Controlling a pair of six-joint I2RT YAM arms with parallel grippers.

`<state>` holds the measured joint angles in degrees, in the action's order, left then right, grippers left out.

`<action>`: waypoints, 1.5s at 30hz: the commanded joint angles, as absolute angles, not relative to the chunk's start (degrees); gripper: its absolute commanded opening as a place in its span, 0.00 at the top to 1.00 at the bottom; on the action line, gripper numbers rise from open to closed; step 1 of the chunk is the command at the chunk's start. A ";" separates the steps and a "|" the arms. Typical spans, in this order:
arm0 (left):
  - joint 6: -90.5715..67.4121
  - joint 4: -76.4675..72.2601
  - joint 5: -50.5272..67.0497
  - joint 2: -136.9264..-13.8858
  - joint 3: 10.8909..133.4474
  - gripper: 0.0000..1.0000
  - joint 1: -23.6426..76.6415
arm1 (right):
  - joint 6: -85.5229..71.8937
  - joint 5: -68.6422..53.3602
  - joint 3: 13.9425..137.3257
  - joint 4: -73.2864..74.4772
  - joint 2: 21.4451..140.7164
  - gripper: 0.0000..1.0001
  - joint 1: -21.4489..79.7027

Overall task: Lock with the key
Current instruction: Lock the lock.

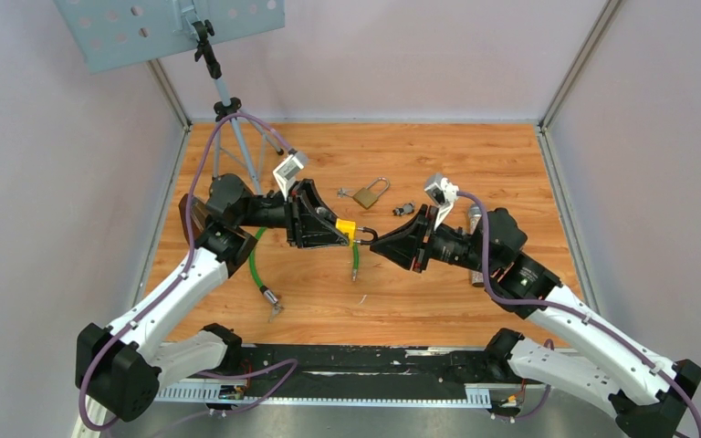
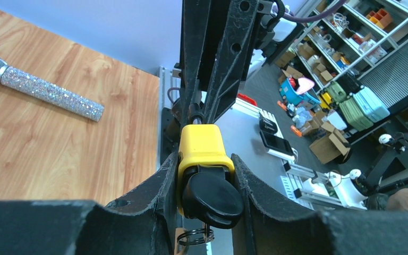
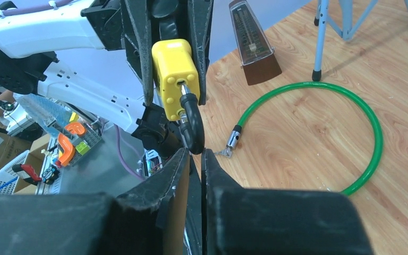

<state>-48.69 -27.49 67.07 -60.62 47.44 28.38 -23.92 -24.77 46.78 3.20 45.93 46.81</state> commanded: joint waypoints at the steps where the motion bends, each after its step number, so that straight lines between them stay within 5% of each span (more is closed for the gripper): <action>1: -50.25 -33.37 68.22 -60.02 49.59 1.00 28.21 | -24.11 -26.68 48.19 -2.95 46.40 0.89 46.93; 12: -50.10 -33.21 68.03 -60.05 48.78 1.00 28.21 | -24.72 -25.40 47.22 -4.82 45.06 0.82 46.94; 23: -50.73 -34.14 68.01 -60.46 48.50 1.00 28.27 | -26.14 -28.20 47.47 -7.36 48.12 1.00 46.93; 45: -45.09 -31.36 65.13 -67.39 46.43 1.00 35.28 | -27.23 -30.37 50.05 -18.54 59.28 1.00 52.41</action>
